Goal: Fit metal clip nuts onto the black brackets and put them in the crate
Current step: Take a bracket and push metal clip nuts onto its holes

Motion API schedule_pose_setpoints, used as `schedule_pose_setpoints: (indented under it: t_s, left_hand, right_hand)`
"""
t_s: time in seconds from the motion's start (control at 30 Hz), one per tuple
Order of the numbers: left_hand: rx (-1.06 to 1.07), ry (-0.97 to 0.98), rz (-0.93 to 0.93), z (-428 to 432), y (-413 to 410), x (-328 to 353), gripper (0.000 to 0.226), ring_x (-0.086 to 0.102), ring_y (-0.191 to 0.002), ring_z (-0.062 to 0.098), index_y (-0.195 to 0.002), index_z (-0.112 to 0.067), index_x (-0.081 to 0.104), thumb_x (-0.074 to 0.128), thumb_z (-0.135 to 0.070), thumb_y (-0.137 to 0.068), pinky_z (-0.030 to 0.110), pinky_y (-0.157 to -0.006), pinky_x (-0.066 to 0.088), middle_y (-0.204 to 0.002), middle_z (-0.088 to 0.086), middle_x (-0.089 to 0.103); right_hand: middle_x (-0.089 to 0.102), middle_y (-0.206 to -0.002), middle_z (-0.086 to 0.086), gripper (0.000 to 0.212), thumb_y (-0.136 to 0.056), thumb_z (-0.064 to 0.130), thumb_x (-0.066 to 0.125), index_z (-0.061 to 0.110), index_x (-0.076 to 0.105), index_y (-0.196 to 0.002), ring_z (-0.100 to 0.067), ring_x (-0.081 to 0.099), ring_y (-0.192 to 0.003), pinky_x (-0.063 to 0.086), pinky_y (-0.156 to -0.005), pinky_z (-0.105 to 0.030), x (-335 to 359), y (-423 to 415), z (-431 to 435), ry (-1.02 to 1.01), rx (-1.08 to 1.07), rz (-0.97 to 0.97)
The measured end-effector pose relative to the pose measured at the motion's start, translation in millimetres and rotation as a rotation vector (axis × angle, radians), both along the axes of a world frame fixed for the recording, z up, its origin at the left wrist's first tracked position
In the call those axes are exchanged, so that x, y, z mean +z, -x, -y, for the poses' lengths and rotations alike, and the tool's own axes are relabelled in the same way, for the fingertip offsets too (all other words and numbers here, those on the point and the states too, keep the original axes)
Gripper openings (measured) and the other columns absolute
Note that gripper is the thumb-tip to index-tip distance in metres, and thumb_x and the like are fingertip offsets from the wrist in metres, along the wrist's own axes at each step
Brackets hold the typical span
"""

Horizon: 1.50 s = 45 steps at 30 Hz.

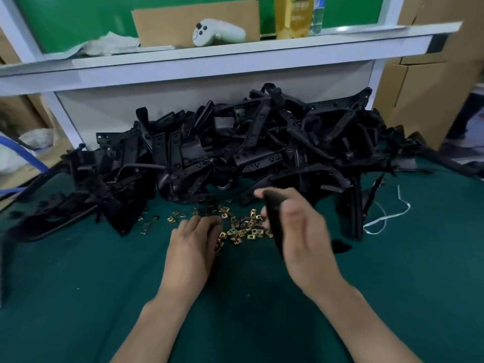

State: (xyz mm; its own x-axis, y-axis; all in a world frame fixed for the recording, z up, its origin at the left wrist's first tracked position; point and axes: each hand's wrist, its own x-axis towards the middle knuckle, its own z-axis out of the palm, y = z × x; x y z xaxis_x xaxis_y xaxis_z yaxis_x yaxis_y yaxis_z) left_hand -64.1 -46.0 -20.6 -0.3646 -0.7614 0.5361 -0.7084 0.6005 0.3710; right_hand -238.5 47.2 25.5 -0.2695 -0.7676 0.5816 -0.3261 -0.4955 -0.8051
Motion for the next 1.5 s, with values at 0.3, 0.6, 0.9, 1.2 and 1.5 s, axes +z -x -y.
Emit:
schedule_pose_setpoints:
  t_s: [0.3, 0.6, 0.9, 1.2, 1.5]
  left_hand:
    - [0.037, -0.032, -0.078, -1.2, 1.3, 3.5, 0.013, 0.059, -0.088, 0.017, -0.105, -0.014, 0.072, 0.061, -0.018, -0.100, 0.035, -0.088, 0.045, -0.097, -0.006, 0.071]
    - [-0.101, -0.339, -0.517, -14.3, 5.7, 15.9, 0.018, 0.063, -0.081, -0.003, -0.102, -0.044, 0.065, 0.048, -0.043, -0.099, 0.009, -0.069, 0.045, -0.085, -0.026, 0.066]
    - [-0.291, -0.794, -0.881, -14.8, 17.3, 11.7, 0.027, 0.068, -0.078, 0.016, -0.120, -0.023, 0.069, 0.051, -0.011, -0.105, 0.024, -0.075, 0.056, -0.092, 0.001, 0.073]
    - [-0.357, -0.951, -0.976, -15.2, 23.2, 9.4, 0.029, 0.071, -0.084, 0.018, -0.111, -0.010, 0.068, 0.068, -0.025, -0.087, 0.024, -0.074, 0.057, -0.101, 0.010, 0.076]
    - [-0.520, -1.424, -1.030, -29.7, 27.5, 16.0, 0.009, 0.071, -0.099, 0.025, -0.097, -0.011, 0.072, 0.070, -0.013, -0.088, 0.035, -0.078, 0.059, -0.110, 0.016, 0.072]
  right_hand:
    - [0.048, -0.052, 0.001, 0.055, -0.104, 0.057, 0.037, 0.023, 0.065, -0.071, -0.018, 0.048, -0.042, 0.047, -0.046, -0.028, 7.7, 33.2, 13.4, -0.086, -0.113, 0.838]
    - [0.044, -0.051, 0.005, 0.047, -0.106, 0.051, 0.036, 0.016, 0.062, -0.091, -0.011, 0.042, -0.039, 0.042, -0.039, -0.023, -18.5, 42.4, 26.8, -0.501, 0.031, 1.090]
    - [0.031, -0.056, 0.006, 0.053, -0.102, 0.054, 0.036, 0.014, 0.067, -0.088, -0.007, 0.029, -0.033, 0.030, -0.034, -0.020, -27.6, 49.8, 34.7, -0.356, 0.408, 1.433]
    - [0.033, -0.045, 0.006, 0.050, -0.102, 0.048, 0.037, 0.013, 0.071, -0.091, -0.008, 0.032, -0.031, 0.032, -0.036, -0.018, -35.4, 52.3, 34.5, -0.272, 0.609, 1.611]
    - [0.030, -0.045, 0.007, 0.051, -0.103, 0.050, 0.037, 0.016, 0.071, -0.086, -0.006, 0.030, -0.032, 0.031, -0.037, -0.018, -33.6, 47.3, 37.2, -0.250, 0.465, 1.561]
